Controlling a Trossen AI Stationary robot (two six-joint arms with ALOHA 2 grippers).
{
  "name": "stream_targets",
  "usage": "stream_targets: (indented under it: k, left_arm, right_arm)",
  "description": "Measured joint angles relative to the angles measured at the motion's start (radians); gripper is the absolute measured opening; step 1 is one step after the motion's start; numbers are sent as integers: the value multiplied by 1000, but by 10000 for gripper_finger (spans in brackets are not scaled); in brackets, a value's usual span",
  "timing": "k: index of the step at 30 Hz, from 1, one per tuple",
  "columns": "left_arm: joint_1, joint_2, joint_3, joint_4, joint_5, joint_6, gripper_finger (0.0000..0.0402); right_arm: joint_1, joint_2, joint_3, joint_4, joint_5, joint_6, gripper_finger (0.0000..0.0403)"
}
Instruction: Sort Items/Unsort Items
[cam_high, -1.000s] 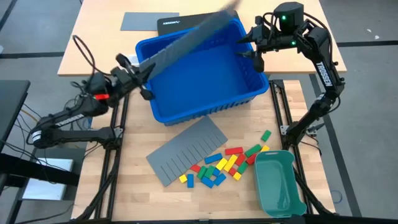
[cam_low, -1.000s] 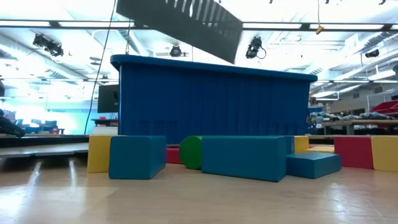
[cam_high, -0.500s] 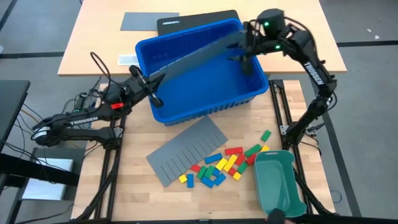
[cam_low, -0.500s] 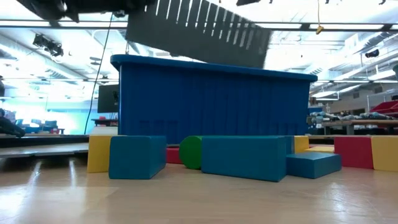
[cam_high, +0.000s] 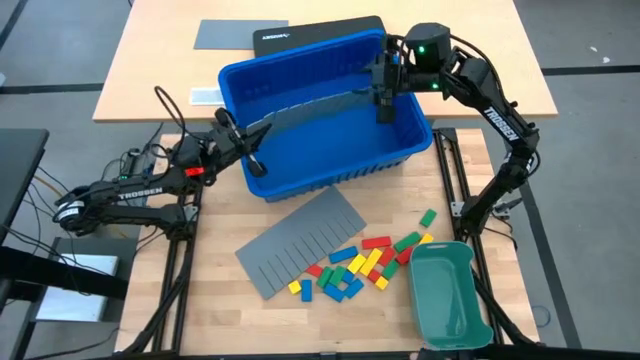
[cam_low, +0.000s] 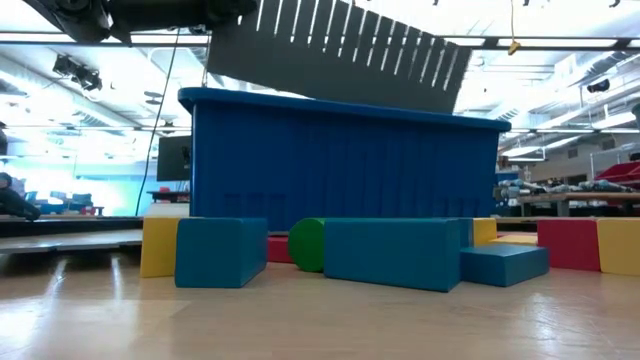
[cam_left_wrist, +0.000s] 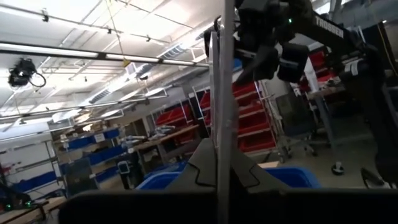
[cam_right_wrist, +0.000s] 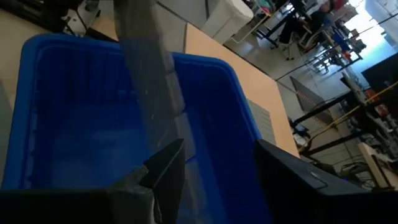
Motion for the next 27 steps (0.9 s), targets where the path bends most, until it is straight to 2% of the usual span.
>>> stream_targets:
  k: [6,9,12,16,21,27]
  left_arm:
    - [0,6,0,4,-30,0,1]
    - [0,4,0,7,-39,-1,1]
    - [0,-1,0,10,-50,-1,1]
    - [0,-1,0,8,-48,-1,1]
    - [0,-1,0,7,-49,-13,1]
    - [1,-1,0,15,-48,-17,2]
  right_arm:
    - [10,0,0,-29,30,102,178]
    - [20,-2,0,-103,21,185,158]
    - [36,-6,0,-179,-22,243,112]
    - [82,-25,-34,-203,-28,312,20]
    - [155,-134,-247,-6,7,368,5]
    - [212,-354,-671,464,76,441,2]
